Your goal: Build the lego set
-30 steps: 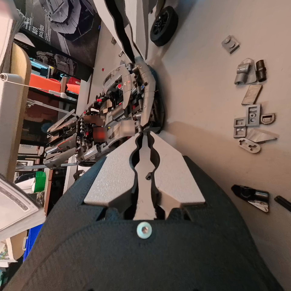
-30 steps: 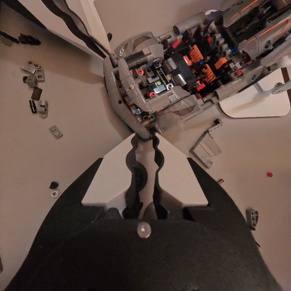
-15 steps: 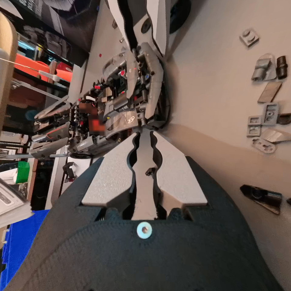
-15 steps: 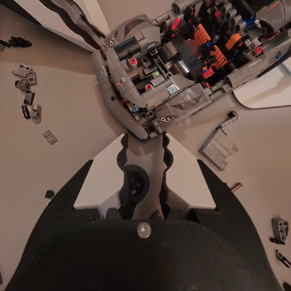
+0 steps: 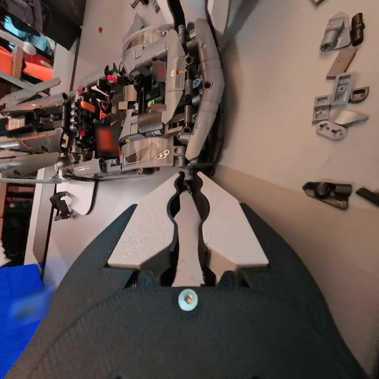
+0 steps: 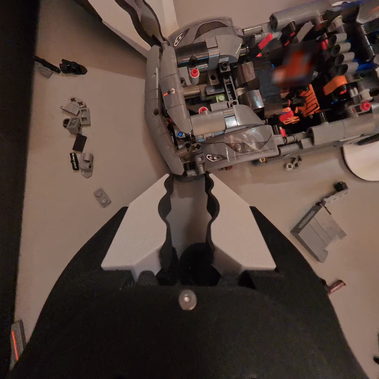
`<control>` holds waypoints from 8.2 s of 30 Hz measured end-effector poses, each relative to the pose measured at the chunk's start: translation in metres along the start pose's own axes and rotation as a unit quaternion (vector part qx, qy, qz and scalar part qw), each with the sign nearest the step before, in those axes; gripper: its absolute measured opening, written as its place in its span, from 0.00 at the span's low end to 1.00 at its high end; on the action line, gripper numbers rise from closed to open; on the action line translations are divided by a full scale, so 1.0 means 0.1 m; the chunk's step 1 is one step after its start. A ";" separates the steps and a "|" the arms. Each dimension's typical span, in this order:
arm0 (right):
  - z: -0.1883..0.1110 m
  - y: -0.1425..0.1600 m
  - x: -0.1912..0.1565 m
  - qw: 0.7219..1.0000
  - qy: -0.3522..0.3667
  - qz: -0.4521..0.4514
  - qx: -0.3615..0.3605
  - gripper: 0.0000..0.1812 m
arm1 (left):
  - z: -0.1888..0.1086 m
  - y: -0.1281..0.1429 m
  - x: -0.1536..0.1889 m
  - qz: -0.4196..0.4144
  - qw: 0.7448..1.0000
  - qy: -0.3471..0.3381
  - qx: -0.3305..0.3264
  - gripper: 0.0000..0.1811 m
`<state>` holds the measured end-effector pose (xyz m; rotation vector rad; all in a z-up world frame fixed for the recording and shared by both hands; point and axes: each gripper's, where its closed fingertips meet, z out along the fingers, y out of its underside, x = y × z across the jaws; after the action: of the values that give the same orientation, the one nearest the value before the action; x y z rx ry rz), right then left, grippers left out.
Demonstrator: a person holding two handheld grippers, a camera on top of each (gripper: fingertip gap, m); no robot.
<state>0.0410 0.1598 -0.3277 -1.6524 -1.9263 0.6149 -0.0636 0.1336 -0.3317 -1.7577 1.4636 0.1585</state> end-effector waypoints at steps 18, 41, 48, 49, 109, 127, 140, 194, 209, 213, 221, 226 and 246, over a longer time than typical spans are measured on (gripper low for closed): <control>0.01 -0.07 -0.05 0.999 -0.011 0.031 0.013 0.18 | -0.06 -0.02 0.05 -0.068 0.997 0.033 0.018 0.11; 0.01 -0.07 0.02 0.999 -0.016 0.041 0.014 0.16 | -0.03 -0.06 0.07 -0.084 0.995 0.049 0.028 0.08; 0.01 -0.06 0.03 0.998 -0.024 0.048 0.016 0.17 | -0.02 -0.06 0.06 -0.084 0.995 0.044 0.031 0.08; 0.01 -0.05 0.04 0.998 -0.027 0.054 0.015 0.19 | -0.02 -0.05 0.06 -0.082 0.995 0.043 0.031 0.08; 0.16 -0.11 0.02 0.992 -0.094 0.077 0.037 0.19 | 0.11 -0.16 0.08 -0.214 0.957 0.188 0.060 0.16; 0.15 -0.11 0.02 0.992 -0.098 0.071 0.040 0.16 | 0.12 -0.17 0.08 -0.212 0.957 0.187 0.060 0.16; 0.12 -0.07 0.06 0.994 -0.078 0.071 0.028 0.19 | 0.09 -0.18 0.12 -0.191 0.961 0.189 0.066 0.23; -0.08 -0.08 0.10 0.995 -0.041 0.070 0.064 0.19 | 0.00 -0.09 0.01 -0.213 0.956 0.187 0.072 0.14; -0.04 -0.07 0.02 0.995 -0.058 0.070 0.048 0.20 | -0.39 -0.12 -0.33 -0.164 0.972 0.156 0.068 0.12; 0.04 -0.04 -0.01 0.996 -0.055 0.059 0.029 0.20 | -0.18 -0.21 -0.26 -0.132 0.983 0.120 0.037 0.10; 0.04 -0.03 0.01 0.996 -0.053 0.063 0.029 0.19 | -0.08 -0.39 -0.20 -0.140 0.982 0.113 0.056 0.04; 0.07 -0.03 0.01 0.996 -0.056 0.064 0.026 0.18 | -0.06 -0.40 -0.19 -0.126 0.986 0.100 0.045 0.03; -0.19 -0.11 0.15 0.990 -0.060 0.097 0.078 0.19 | -0.21 -0.13 -0.49 -0.169 0.980 0.085 0.068 0.13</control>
<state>0.0436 0.1728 -0.3052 -1.7477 -1.7596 0.9368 -0.0758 0.1567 -0.2836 -1.9120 1.2359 -0.2672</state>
